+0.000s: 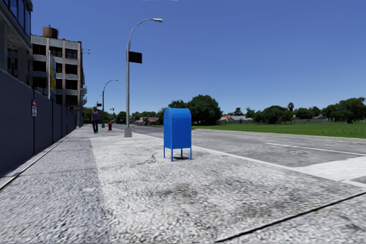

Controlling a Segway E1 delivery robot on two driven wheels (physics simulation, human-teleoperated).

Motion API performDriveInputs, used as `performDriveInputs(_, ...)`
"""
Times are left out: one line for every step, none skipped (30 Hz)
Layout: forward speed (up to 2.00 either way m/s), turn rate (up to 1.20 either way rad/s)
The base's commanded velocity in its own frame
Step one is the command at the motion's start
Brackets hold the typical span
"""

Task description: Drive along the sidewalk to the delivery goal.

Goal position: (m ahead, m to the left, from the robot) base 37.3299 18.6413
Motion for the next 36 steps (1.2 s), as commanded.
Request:
performDriveInputs(1.71, 0.66)
performDriveInputs(1.71, 0.66)
performDriveInputs(1.71, 0.66)
performDriveInputs(1.71, 0.66)
performDriveInputs(1.71, 0.66)
performDriveInputs(1.71, 0.66)
performDriveInputs(1.71, 0.66)
performDriveInputs(1.71, 0.66)
performDriveInputs(1.71, 0.66)
performDriveInputs(1.71, 0.66)
performDriveInputs(1.71, 0.66)
performDriveInputs(1.71, 0.66)
performDriveInputs(1.71, 0.66)
performDriveInputs(1.71, 0.66)
performDriveInputs(1.71, 0.66)
performDriveInputs(1.71, 0.66)
performDriveInputs(1.71, 0.66)
performDriveInputs(1.71, 0.66)
performDriveInputs(1.71, 0.66)
performDriveInputs(1.71, 0.66)
performDriveInputs(1.71, 0.66)
performDriveInputs(1.71, 0.66)
performDriveInputs(1.71, 0.66)
performDriveInputs(1.71, 0.66)
performDriveInputs(1.71, 0.66)
performDriveInputs(1.71, 0.66)
performDriveInputs(1.71, 0.66)
performDriveInputs(1.71, 0.59)
performDriveInputs(1.71, 0.59)
performDriveInputs(1.71, 0.46)
performDriveInputs(1.71, 0.31)
performDriveInputs(1.71, 0.12)
performDriveInputs(1.71, 0.12)
performDriveInputs(1.72, 0.0)
performDriveInputs(1.72, 0.0)
performDriveInputs(1.72, 0.0)
